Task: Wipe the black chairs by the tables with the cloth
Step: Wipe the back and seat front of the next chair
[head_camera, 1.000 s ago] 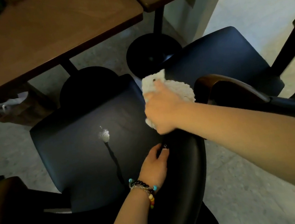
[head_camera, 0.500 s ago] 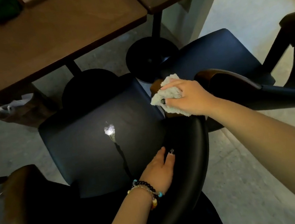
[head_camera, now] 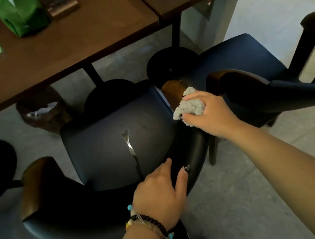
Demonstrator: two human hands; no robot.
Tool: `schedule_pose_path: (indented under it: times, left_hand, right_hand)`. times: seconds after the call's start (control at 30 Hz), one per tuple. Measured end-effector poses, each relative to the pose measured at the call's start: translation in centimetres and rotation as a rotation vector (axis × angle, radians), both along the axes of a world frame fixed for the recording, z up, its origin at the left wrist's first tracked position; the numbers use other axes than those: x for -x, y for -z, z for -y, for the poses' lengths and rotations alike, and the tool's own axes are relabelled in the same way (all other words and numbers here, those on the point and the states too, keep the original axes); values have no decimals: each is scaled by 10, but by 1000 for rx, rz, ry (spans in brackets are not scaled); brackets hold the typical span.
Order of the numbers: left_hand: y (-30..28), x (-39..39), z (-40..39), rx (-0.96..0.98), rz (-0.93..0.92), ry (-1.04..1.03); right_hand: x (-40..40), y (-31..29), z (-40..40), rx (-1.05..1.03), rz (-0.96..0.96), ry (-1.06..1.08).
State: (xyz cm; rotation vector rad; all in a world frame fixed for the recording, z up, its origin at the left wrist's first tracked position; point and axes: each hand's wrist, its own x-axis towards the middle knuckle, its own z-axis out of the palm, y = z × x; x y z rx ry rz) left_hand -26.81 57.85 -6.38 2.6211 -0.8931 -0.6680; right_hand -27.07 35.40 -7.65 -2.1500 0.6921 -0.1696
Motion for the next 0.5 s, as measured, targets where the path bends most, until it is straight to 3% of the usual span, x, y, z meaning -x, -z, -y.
schedule_pose_path:
  times: [0.13,0.3,0.4,0.5]
  left_hand:
    - [-2,11,2,53,304,-2]
    - [0,10,0,90,328,-44]
    - [2,10,0,114,357,-43]
    - [5,11,-2,93,387,-20]
  right_hand:
    - [17,-8,-25,47,102,127]
    - [60,-17,-58,273,202,-47]
    - [47,-15,-48,349,93,-153]
    - [27,-16,-49,288,14,6]
